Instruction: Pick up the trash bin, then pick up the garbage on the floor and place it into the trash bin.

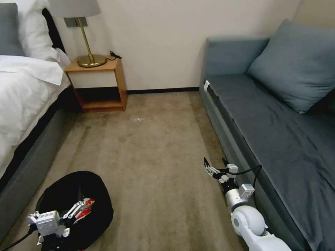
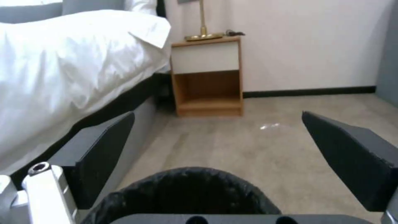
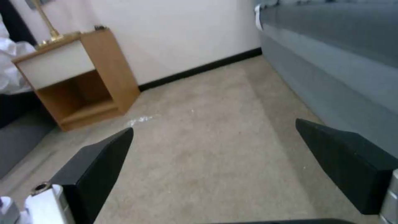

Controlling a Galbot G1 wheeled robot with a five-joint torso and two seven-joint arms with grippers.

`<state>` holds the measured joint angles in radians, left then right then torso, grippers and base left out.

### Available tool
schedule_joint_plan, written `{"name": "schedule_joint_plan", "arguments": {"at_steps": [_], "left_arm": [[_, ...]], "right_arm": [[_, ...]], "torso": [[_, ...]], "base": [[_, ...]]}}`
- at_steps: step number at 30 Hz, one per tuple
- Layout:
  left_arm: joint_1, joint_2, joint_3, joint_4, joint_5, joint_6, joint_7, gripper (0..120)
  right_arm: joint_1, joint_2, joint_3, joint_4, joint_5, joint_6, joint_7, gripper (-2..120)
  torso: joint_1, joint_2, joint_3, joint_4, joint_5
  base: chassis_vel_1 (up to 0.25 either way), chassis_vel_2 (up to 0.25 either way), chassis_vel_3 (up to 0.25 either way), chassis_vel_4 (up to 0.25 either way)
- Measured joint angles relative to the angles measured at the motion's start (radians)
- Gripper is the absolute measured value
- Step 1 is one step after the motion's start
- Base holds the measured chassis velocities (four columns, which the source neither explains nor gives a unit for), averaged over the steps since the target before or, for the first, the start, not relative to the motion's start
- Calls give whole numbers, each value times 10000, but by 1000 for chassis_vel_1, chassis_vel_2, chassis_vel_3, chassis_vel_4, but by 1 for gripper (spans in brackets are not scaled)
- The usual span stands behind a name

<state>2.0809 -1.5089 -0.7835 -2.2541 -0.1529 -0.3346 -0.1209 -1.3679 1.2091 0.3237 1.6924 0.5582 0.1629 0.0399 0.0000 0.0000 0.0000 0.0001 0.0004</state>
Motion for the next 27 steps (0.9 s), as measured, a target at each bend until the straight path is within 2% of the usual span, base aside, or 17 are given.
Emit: {"name": "schedule_joint_plan", "arguments": {"at_steps": [5,27], "left_arm": [[33,-15,13,-32,5,-9,16,100],[36,-22,9,-67,-13,16,-17,100]], "right_arm": [[-438,-18,263,486,4,83,-57,100],[-434,-39,250,526,8,87,-70,100]], "torso": [[0,0,0,-3,-5],[0,0,0,-1,-4]], "base": [[0,0,0,0],[0,0,0,0]]}}
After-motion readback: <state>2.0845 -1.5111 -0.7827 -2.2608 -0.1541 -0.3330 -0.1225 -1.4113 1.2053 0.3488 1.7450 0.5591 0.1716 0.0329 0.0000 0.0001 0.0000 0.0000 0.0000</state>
